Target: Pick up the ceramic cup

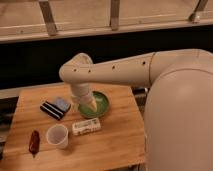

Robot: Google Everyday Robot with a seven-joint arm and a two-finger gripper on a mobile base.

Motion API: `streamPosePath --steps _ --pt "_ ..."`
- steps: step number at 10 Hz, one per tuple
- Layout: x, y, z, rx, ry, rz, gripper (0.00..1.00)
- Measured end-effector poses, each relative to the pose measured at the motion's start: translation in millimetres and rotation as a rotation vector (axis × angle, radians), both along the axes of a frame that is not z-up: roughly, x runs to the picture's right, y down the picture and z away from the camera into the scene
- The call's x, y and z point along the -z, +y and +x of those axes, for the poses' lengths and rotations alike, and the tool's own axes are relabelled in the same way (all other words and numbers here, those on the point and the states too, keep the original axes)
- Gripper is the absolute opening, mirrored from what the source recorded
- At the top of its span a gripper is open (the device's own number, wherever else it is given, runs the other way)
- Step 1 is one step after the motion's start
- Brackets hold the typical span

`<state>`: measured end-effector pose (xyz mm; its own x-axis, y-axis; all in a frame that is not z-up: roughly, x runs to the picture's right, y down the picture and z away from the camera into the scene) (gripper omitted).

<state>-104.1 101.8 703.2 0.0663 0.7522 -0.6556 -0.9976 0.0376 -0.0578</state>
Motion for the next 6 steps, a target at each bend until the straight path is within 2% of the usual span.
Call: streamPosePath --steps 2,3,4,6 --pt "-0.2 -1.4 0.1 0.002 -0.002 0.005 0.65" --pt "4.1 -3.5 -5.6 0.025 -0.015 0.014 0.65" --pt "11.1 -6.0 -17.9 0.051 -0.036 0.026 0.65" --pt "33.0 -6.9 -60.8 0.134 -0.101 0.061 0.65"
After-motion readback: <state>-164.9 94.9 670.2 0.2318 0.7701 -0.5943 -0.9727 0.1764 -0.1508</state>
